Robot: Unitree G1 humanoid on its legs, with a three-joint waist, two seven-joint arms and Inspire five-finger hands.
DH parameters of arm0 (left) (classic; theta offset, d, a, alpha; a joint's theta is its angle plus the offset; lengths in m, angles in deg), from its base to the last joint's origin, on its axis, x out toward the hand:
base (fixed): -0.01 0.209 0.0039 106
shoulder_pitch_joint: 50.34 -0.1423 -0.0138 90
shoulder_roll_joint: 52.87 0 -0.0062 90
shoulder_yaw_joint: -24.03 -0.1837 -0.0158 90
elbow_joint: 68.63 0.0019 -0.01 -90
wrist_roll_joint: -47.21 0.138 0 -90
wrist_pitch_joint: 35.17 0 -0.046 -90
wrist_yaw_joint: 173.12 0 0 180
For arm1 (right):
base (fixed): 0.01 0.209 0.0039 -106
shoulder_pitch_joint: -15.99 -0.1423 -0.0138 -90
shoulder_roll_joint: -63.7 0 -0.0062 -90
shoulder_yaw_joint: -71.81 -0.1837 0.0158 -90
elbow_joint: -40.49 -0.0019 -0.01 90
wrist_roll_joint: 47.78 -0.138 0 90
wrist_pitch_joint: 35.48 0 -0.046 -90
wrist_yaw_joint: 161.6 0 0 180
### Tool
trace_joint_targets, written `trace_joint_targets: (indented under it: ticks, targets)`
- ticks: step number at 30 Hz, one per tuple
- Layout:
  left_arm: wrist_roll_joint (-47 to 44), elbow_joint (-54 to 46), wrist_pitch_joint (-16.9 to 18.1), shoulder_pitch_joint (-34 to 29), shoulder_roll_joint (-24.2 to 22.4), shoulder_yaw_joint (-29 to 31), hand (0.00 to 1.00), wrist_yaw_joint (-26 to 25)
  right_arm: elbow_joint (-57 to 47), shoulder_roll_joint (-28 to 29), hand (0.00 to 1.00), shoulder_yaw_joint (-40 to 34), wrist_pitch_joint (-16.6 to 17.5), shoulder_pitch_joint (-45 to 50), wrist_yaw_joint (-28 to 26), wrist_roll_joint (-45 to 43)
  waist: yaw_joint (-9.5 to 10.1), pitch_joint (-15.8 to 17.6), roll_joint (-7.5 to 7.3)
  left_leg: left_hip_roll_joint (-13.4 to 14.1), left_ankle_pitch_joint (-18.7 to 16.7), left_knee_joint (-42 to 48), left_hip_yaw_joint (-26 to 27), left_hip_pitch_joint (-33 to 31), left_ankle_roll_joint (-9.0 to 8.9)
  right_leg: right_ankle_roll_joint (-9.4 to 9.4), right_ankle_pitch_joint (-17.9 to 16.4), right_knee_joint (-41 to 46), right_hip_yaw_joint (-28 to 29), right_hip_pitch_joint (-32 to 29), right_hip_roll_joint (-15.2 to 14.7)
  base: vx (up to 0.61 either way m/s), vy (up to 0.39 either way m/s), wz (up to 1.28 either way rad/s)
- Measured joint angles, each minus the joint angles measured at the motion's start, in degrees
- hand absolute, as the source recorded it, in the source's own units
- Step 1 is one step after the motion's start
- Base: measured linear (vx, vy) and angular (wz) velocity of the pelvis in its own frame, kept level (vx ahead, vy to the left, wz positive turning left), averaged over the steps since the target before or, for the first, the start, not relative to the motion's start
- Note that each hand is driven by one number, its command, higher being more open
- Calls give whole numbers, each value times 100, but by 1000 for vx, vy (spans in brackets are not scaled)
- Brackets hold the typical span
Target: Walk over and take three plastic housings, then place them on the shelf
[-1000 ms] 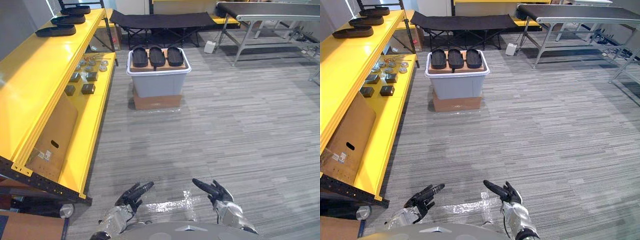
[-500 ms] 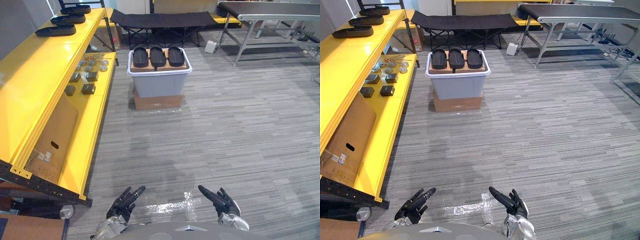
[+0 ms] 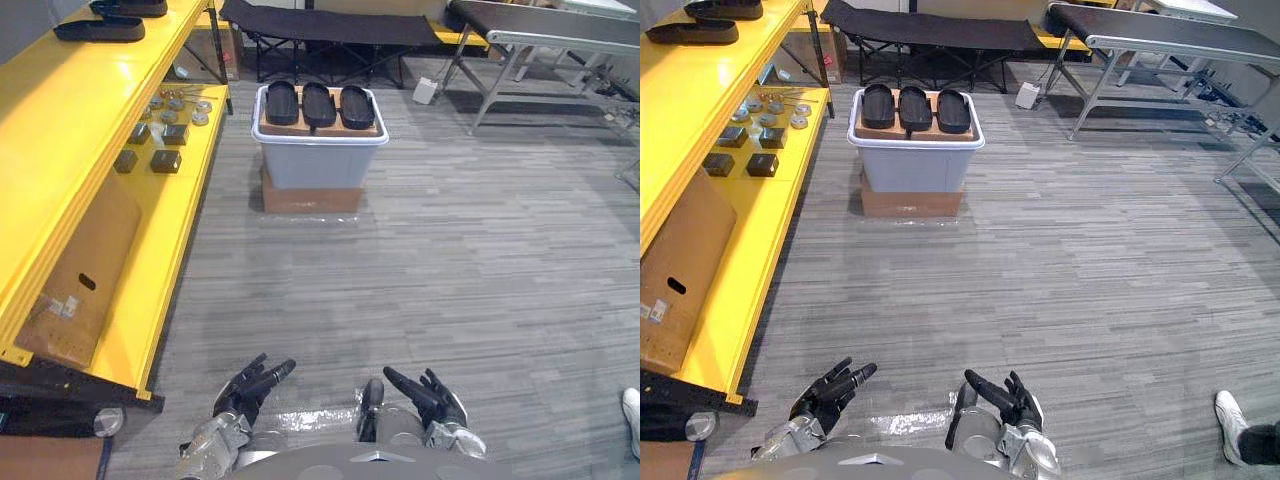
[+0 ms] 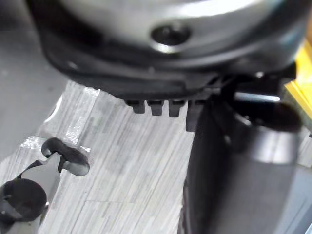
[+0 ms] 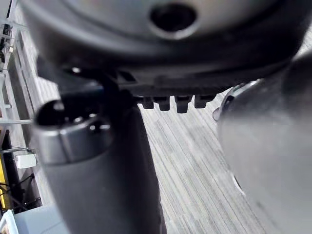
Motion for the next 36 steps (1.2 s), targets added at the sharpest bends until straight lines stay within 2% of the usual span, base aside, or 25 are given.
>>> trace_joint_targets:
  ticks: [1, 3, 5, 7, 8, 9, 11, 13, 14, 15, 18, 19, 20, 21, 23, 24, 25, 26, 27, 29, 30, 31, 34, 35, 36]
  targets:
    - [-1, 1, -4, -12, -70, -4, 100, -11, -1, -63, 100, -30, 0, -37, -39, -5, -16, -17, 110, 213, -159, 82, -12, 129, -154, -189, 50, 328, -39, -12, 126, 380, -310, 4]
    - [-9, -2, -5, -88, -169, -19, 100, -39, 11, -177, 100, -28, -2, -35, -57, -2, -38, -157, 333, 552, -277, 141, -58, 226, -378, -267, -436, 639, -160, -74, 379, 345, -250, 3]
    - [-48, -22, 30, -99, -249, 18, 100, -109, 147, -216, 100, -26, -19, -133, -61, 4, -12, -200, 380, 848, -150, 1426, -348, -295, -504, -446, -783, 842, -173, -21, 608, 387, -285, -14]
    - [-171, -103, 74, -66, -315, 180, 100, -120, 195, -308, 100, 102, -25, -171, -128, 135, 7, -169, 508, 1181, 606, 3396, -796, -1198, -446, -572, -955, 699, -141, 260, 875, 403, -315, -15]
    - [-294, -152, 155, -65, -386, 262, 100, -119, 269, -415, 100, 254, -33, -210, -152, 300, 8, -85, 612, 1462, 1200, 4593, -979, -1739, -438, -658, -986, 342, -127, 724, 1138, 390, -194, -20]
    - [-342, -208, 169, -31, -406, 305, 100, -113, 349, -493, 100, 263, -49, -249, -157, 344, 7, -14, 684, 1468, 1040, 5276, -1064, -2100, -377, -744, -1011, 108, -98, 1186, 1240, 318, -138, -19]
    - [-444, -264, 168, -2, -414, 310, 100, -80, 496, -524, 100, 265, -44, -264, -172, 346, 76, -2, 611, 1103, 763, 4909, -888, -2369, -370, -757, -1025, -101, 31, 1613, 1198, 391, -116, -41]
    - [-452, -386, 207, 3, -476, 337, 100, -70, 490, -514, 100, 309, -34, -353, -206, 348, 248, 44, 535, 717, 622, 3517, -561, -2591, -305, -756, -1031, -352, 270, 1800, 1134, 415, -35, -67]
    - [-452, -512, 244, 9, -470, 357, 100, -66, 480, -465, 100, 310, -35, -453, -206, 466, 314, 91, 464, 395, 759, 2102, -368, -2655, -277, -746, -1026, -496, 368, 1834, 1060, 370, 45, -50]
    - [-451, -532, 261, 7, -466, 361, 100, -69, 471, -462, 100, 331, -36, -547, -206, 581, 328, 122, 437, 186, 1190, 734, -225, -2656, -278, -704, -1022, -656, 436, 1940, 1044, 386, 61, -42]
    - [-457, -509, 272, 0, -490, 481, 100, -138, 466, -436, 100, 422, -38, -551, -225, 742, 393, 277, 506, 148, 2141, -824, 356, -2550, -327, -405, -1251, -898, 481, 2410, 1165, 530, 151, -8]
    - [-456, -497, 291, -14, -482, 534, 100, -143, 473, -399, 100, 420, -52, -487, -220, 744, 445, 290, 487, 173, 2572, -746, 609, -2443, 119, -305, -1487, -858, 456, 2642, 1132, 552, 205, 24]
    - [-454, -497, 296, -6, -460, 563, 100, -140, 474, -364, 100, 422, -54, -472, -222, 745, 450, 309, 368, 110, 2639, -663, 749, -2411, 287, -263, -1585, -794, 397, 2710, 1030, 350, 145, 30]
    - [-453, -484, 303, 21, -369, 563, 100, -140, 464, -343, 100, 424, -52, -485, -229, 745, 462, 312, 201, -57, 2458, -546, 772, -2420, 500, -248, -1713, -604, 316, 2676, 867, 324, 132, 31]
    - [-453, -407, 308, 24, -344, 602, 100, -174, 461, -403, 100, 422, -44, -535, -228, 743, 462, 294, 148, -196, 2156, -321, 742, -2470, 754, -268, -1738, 138, 336, 2403, 693, 375, 175, 23]
    - [-430, -316, 295, 13, -354, 669, 100, -206, 465, -423, 100, 410, -42, -557, -232, 742, 467, 294, 138, -283, 1936, -226, 712, -2381, 893, 71, -1758, 1048, 339, 2110, 502, 431, 226, 27]
    - [-423, -203, 298, 1, -328, 693, 100, -243, 466, -397, 100, 412, -39, -551, -239, 741, 448, 311, 80, -424, 1691, -146, 646, -2220, 1010, 650, -1555, 2458, 415, 1629, 216, 511, 251, 32]
    - [-416, -166, 299, -15, -304, 699, 100, -261, 471, -367, 100, 417, -37, -541, -242, 742, 448, 309, 35, -511, 1623, -154, 617, -2106, 976, 1124, -1274, 3187, 544, 1336, 96, 494, 213, 44]
    - [-375, -159, 300, -85, -274, 694, 100, -298, 492, -306, 100, 429, -37, -518, -247, 745, 437, 295, -23, -673, 1462, -179, 485, -1863, 944, 1284, -1061, 4405, 687, 825, -98, 484, 192, 46]
    - [-382, -197, 325, -194, -288, 674, 100, -334, 461, -315, 100, 421, 81, -487, -240, 789, 407, 252, -9, -839, 1311, -332, 320, -1479, 923, 861, -1273, 5205, 267, 309, -496, 360, 133, 44]
    - [-407, -196, 315, -206, -300, 673, 100, -368, 413, -346, 100, 411, 143, -499, -226, 788, 384, 209, 62, -858, 1237, -406, 175, -1307, 939, 409, -1573, 5032, -104, 15, -640, 314, 105, 42]
    - [-432, -197, 307, -192, -295, 675, 100, -368, 349, -357, 100, 401, 168, -486, -204, 789, 359, 185, 98, -856, 1218, -431, 72, -1263, 937, 253, -1672, 4736, -249, -135, -658, 387, 112, 75]
    - [-452, -212, 202, 17, -144, 585, 100, -356, 229, -360, 100, 389, 230, -478, -132, 770, 194, 220, 192, -826, 1130, -438, -504, -988, 840, 376, -1661, 2263, -176, -373, -340, 416, 48, 109]
    - [-495, -211, 122, 92, -109, 508, 100, -340, 244, -345, 100, 353, 234, -476, -106, 729, 195, 220, 184, -827, 1030, -403, -730, -844, 838, 498, -1495, 1559, 135, -406, -166, 399, -34, 100]
    - [-515, -213, 96, 119, -114, 501, 100, -304, 249, -296, 100, 269, 234, -450, -95, 711, 198, 231, 206, -829, 916, -400, -912, -643, 786, 460, -1236, 1195, 330, -385, -64, 394, -47, 94]
